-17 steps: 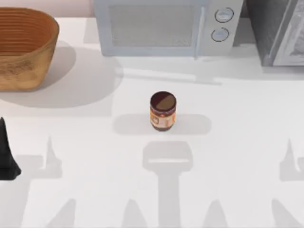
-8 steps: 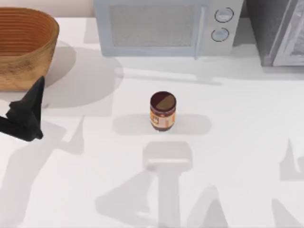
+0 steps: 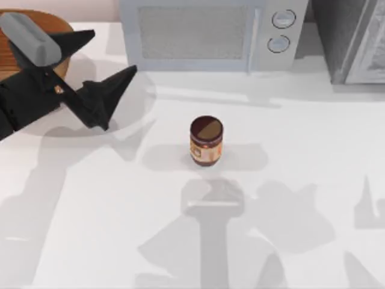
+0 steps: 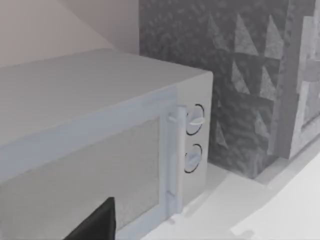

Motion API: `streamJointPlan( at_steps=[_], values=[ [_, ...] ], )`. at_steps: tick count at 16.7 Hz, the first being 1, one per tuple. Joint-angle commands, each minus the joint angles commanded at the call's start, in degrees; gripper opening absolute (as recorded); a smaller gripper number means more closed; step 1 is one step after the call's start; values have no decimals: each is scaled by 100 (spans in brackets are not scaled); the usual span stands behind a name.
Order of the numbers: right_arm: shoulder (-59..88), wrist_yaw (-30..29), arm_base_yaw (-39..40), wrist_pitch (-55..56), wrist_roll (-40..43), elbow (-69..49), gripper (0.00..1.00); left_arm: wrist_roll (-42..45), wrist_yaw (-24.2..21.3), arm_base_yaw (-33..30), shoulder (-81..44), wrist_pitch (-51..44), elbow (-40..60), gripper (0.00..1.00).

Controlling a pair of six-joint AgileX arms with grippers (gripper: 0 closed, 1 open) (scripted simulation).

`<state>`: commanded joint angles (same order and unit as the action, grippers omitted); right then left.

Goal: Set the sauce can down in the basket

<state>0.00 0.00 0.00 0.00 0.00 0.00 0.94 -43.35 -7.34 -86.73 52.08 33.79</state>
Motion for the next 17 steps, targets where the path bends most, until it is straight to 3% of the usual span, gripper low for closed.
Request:
streamJointPlan(
  at_steps=[9, 13, 17],
  values=[
    [0, 0, 0, 0, 0, 0, 100, 52, -2278, -386, -4559, 2736, 1775, 100],
    [0, 0, 0, 0, 0, 0, 100, 66, -2804, -475, -5616, 3367, 2185, 100],
    [0, 0, 0, 0, 0, 0, 100, 69, -2906, -492, -5822, 3490, 2264, 100]
  ],
)
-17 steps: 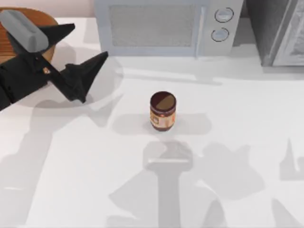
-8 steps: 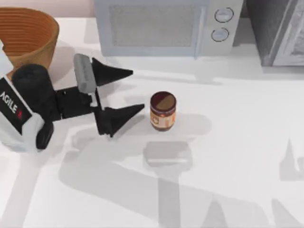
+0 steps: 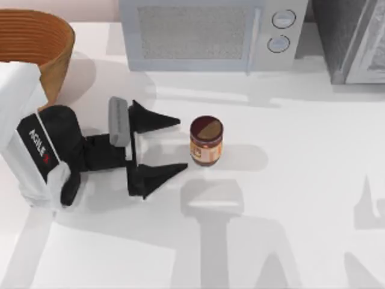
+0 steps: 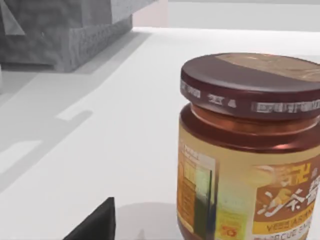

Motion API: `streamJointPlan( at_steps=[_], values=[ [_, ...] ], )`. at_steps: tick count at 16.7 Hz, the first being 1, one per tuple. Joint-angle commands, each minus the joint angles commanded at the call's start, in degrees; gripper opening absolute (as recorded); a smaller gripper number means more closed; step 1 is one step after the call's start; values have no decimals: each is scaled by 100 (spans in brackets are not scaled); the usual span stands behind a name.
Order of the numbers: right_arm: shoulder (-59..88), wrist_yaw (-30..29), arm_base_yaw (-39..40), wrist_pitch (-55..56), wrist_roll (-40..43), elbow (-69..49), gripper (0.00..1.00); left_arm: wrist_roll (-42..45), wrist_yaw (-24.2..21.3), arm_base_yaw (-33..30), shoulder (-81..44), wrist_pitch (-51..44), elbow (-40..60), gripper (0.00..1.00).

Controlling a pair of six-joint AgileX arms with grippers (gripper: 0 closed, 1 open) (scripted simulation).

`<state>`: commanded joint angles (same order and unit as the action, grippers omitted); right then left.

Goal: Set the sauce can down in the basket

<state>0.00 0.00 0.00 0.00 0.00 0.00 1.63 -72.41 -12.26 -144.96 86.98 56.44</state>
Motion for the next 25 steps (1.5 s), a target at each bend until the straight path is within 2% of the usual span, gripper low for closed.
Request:
streamJointPlan(
  at_steps=[5, 12, 16, 25],
  values=[
    [0, 0, 0, 0, 0, 0, 100, -4, 68, -52, -1, -44, 43, 100],
    [0, 0, 0, 0, 0, 0, 100, -57, 893, -896, -196, -447, 704, 100],
    [0, 0, 0, 0, 0, 0, 100, -58, 948, -950, -210, -475, 746, 100],
    [0, 0, 0, 0, 0, 0, 100, -58, 948, -950, -210, -475, 746, 32]
  ],
)
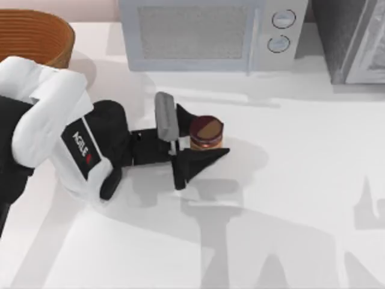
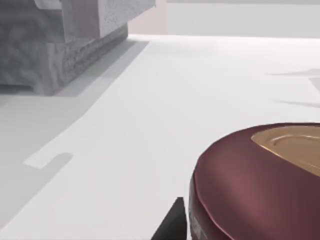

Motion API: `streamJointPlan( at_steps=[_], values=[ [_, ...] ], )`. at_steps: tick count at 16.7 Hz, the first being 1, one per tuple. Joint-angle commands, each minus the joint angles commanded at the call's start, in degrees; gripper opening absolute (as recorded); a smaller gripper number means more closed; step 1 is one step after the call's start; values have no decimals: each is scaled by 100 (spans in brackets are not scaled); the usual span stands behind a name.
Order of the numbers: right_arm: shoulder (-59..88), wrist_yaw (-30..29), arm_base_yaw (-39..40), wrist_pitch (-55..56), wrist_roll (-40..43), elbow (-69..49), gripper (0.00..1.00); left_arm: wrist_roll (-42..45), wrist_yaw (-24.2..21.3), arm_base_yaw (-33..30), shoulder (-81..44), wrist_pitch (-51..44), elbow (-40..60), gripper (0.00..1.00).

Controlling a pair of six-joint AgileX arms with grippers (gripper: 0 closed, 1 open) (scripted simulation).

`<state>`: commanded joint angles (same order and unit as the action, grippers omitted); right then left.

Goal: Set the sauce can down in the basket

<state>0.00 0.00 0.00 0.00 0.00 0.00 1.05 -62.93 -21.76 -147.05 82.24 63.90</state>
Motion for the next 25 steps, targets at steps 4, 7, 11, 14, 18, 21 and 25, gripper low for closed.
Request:
streamJointPlan(
  at_steps=[4, 7, 11, 14, 18, 21, 25],
  values=[
    [0, 0, 0, 0, 0, 0, 100, 0, 0, 0, 0, 0, 0, 2],
    [0, 0, 0, 0, 0, 0, 100, 0, 0, 0, 0, 0, 0, 0],
    [0, 0, 0, 0, 0, 0, 100, 0, 0, 0, 0, 0, 0, 0],
    [0, 0, 0, 0, 0, 0, 100, 7, -7, 16, 14, -9, -5, 0],
    [0, 0, 0, 0, 0, 0, 100, 198, -314, 184, 492, -541, 169, 0],
    [0, 0, 0, 0, 0, 0, 100, 451, -687, 575, 1237, -1379, 382, 0],
    [0, 0, 0, 0, 0, 0, 100, 686, -1156, 1482, 2197, -2584, 693, 0]
  ],
)
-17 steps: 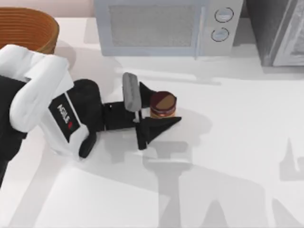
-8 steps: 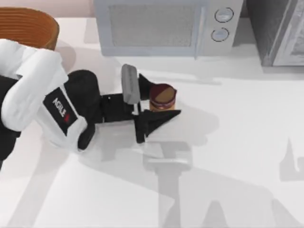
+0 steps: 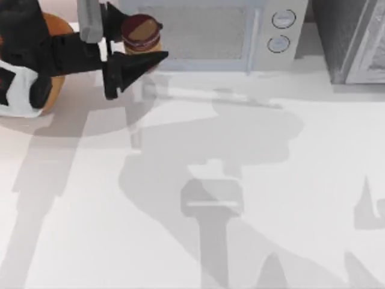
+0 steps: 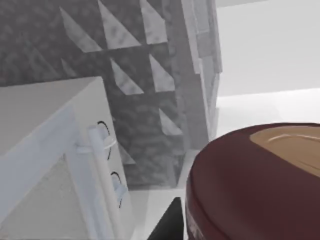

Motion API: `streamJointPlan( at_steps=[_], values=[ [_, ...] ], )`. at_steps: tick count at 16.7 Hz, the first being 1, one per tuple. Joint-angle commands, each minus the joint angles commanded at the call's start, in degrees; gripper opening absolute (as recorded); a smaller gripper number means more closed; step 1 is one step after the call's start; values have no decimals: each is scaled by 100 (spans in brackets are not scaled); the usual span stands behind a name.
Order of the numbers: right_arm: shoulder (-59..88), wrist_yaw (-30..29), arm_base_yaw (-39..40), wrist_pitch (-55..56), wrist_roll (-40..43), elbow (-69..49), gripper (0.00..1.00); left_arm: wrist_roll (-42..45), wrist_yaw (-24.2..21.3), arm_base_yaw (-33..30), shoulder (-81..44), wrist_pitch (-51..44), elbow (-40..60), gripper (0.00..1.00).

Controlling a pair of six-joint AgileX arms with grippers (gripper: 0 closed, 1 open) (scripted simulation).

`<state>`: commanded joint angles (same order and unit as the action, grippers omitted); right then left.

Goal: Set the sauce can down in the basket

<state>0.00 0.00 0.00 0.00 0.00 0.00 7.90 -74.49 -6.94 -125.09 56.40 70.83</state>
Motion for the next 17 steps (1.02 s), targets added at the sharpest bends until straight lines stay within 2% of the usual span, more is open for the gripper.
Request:
streamJointPlan(
  at_steps=[4, 8, 10, 12, 17],
  values=[
    [0, 0, 0, 0, 0, 0, 100, -31, -230, 1323, 653, -1050, 284, 0],
    [0, 0, 0, 0, 0, 0, 100, -262, -214, 2726, 977, -1763, 477, 0],
    [0, 0, 0, 0, 0, 0, 100, -390, -175, 3210, 1034, -1982, 545, 0],
    [0, 0, 0, 0, 0, 0, 100, -478, -122, 3459, 1080, -2115, 553, 0],
    [0, 0, 0, 0, 0, 0, 100, -476, -112, 3475, 1057, -2119, 538, 0]
  ],
)
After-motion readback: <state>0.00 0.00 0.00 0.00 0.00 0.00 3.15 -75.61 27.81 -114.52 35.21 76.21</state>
